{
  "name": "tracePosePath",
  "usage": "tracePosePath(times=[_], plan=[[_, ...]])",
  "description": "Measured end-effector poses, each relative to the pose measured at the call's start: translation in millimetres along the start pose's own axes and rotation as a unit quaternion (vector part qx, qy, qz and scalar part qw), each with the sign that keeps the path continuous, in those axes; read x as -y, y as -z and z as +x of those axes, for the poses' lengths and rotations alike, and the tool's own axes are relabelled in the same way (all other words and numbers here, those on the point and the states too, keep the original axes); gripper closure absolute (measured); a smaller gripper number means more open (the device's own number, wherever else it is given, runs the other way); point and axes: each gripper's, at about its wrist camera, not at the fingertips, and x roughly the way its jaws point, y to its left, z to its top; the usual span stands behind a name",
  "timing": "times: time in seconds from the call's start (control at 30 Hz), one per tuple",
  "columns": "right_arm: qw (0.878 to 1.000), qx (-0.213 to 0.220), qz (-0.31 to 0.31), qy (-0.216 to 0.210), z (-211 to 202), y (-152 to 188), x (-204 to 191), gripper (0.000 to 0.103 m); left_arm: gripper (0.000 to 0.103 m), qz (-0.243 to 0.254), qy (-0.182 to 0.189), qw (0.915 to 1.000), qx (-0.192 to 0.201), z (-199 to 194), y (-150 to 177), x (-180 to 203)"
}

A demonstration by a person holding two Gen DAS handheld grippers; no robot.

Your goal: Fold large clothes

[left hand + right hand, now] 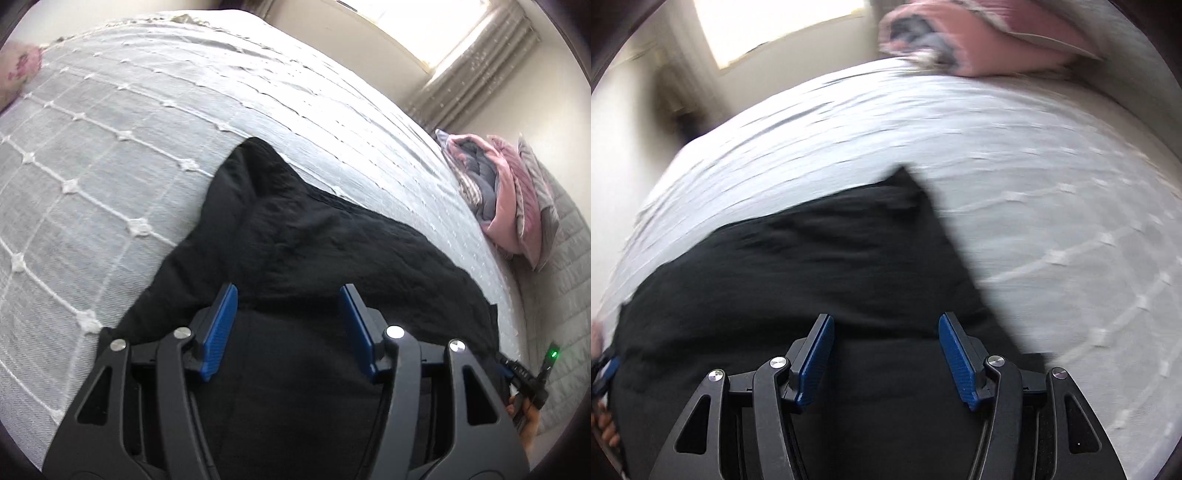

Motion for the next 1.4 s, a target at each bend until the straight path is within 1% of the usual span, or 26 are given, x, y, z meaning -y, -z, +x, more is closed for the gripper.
tracePosePath(times=[0.07,0.1,0.17,0.2,0.27,0.3,0.37,0.4,0.43,0.47,0.53,0.6,0.67,0.7,0.73,0.77,0.83,0.9,0.97,1.0,1.1,1.17,1.23,1.3,1.4], plan=[[1.000,0.000,0.030,-0.005,-5.4,0.2,15.9,0.043,0.043,-0.010,0.005,0.9999,0.000,-3.3,-2.3,-5.1],[1.000,0.000,0.029,-0.001,-8.4,0.2,14.7,0.043,0.043,-0.011,0.003,0.9999,0.001,-6.5,-2.5,-6.0],[1.000,0.004,0.011,0.022,-16.7,1.4,5.9,0.043,0.043,-0.015,-0.007,0.9998,0.009,-18.0,-3.8,-10.0],[0.999,0.012,0.004,0.035,-26.7,2.0,2.5,0.043,0.043,-0.025,-0.007,0.9996,0.010,-22.6,-5.8,-14.3],[0.999,0.023,0.006,0.039,-40.1,4.2,-3.9,0.041,0.043,-0.057,0.006,0.9984,0.004,-32.7,-7.9,-32.4],[0.999,0.027,0.011,0.026,-49.4,3.5,-3.7,0.040,0.043,-0.083,0.017,0.9964,-0.002,-38.8,-7.1,-46.8],[1.000,0.028,0.010,-0.002,-62.1,5.8,-11.7,0.039,0.043,-0.107,0.024,0.9940,-0.002,-48.5,-2.6,-65.5],[1.000,0.028,0.001,-0.013,-68.1,9.9,-19.8,0.038,0.043,-0.112,0.010,0.9937,-0.002,-53.5,0.0,-72.9],[0.999,0.030,-0.011,-0.021,-72.3,10.9,-23.5,0.038,0.043,-0.113,-0.013,0.9935,-0.005,-59.8,3.9,-80.4],[0.999,0.033,-0.029,-0.027,-79.7,17.1,-35.4,0.038,0.043,-0.113,-0.022,0.9933,-0.008,-64.7,7.1,-84.8],[0.997,0.034,-0.060,-0.039,-90.2,27.9,-57.3,0.038,0.043,-0.122,-0.018,0.9924,-0.010,-79.4,15.0,-93.1],[0.993,0.035,-0.098,-0.058,-97.5,39.6,-79.4,0.038,0.043,-0.139,-0.006,0.9903,0.000,-98.6,22.7,-94.1],[0.984,0.038,-0.157,-0.080,-108.3,56.2,-110.1,0.042,0.043,-0.127,0.013,0.9916,0.021,-120.5,32.5,-82.1],[0.976,0.041,-0.192,-0.095,-116.3,67.9,-128.4,0.053,0.042,-0.108,0.017,0.9936,0.030,-130.4,38.7,-72.4],[0.970,0.041,-0.213,-0.106,-120.9,76.0,-140.9,0.067,0.040,-0.080,0.017,0.9960,0.036,-138.2,45.8,-58.0],[0.965,0.039,-0.229,-0.119,-124.6,84.5,-153.6,0.070,0.036,-0.059,0.016,0.9975,0.037,-141.5,51.9,-46.6],[0.959,0.031,-0.238,-0.148,-127.3,99.4,-172.3,0.081,0.035,-0.024,0.005,0.9994,0.026,-143.1,68.2,-23.5],[0.957,0.027,-0.245,-0.151,-123.1,109.3,-186.2,0.084,0.035,-0.023,-0.004,0.9997,0.011,-140.0,76.1,-17.5],[0.956,0.028,-0.260,-0.137,-115.6,118.8,-198.6,0.084,0.035,-0.041,-0.014,0.9990,0.002,-139.6,86.4,-19.4],[0.954,0.018,-0.266,-0.135,-110.0,122.7,-202.8,0.084,0.035,-0.048,-0.013,0.9988,-0.002,-140.9,92.2,-22.3],[0.955,-0.027,-0.264,-0.133,-96.0,134.6,-211.4,0.084,0.035,-0.058,-0.003,0.9983,-0.003,-146.5,107.2,-24.7],[0.955,-0.046,-0.265,-0.123,-93.0,144.9,-213.2,0.084,0.035,-0.034,-0.015,0.9993,-0.007,-143.5,114.0,-16.6],[0.961,-0.049,-0.249,-0.109,-96.2,151.6,-211.1,0.084,0.035,-0.016,-0.030,0.9994,-0.005,-141.2,116.6,-10.1],[0.965,-0.046,-0.235,-0.108,-106.6,159.1,-206.8,0.084,0.035,-0.008,-0.030,0.9994,-0.013,-137.0,117.9,-6.9],[0.961,-0.043,-0.245,-0.122,-120.7,177.7,-202.2,0.084,0.035,-0.017,-0.015,0.9994,-0.026,-131.5,115.6,-9.2]])
